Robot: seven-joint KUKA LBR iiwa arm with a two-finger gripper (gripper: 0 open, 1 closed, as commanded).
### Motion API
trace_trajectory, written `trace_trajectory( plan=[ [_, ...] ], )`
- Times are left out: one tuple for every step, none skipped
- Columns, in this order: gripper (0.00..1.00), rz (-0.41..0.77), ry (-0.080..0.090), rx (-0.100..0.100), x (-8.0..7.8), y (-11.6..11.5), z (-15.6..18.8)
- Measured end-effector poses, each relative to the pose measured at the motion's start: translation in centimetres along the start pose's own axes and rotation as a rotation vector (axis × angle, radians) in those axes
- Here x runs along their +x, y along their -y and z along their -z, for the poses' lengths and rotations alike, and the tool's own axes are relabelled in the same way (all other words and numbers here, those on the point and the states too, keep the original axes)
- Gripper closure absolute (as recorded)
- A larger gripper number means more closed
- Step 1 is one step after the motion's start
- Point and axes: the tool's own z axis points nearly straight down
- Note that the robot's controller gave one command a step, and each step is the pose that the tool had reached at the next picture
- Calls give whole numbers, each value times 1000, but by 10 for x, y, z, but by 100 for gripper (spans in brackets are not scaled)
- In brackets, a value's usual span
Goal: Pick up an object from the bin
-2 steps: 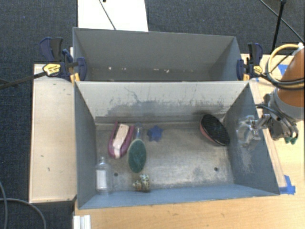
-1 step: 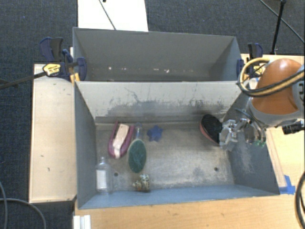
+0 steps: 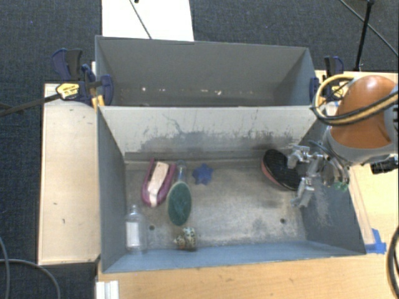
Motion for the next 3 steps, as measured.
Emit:
trace_trajectory(
  plan=[
    [0,-32,7,0,-36,1,-56],
    [100,-27,8,1,-36,1,-53],
    [100,-47,11,-1,-30,-15,194]
  ],
)
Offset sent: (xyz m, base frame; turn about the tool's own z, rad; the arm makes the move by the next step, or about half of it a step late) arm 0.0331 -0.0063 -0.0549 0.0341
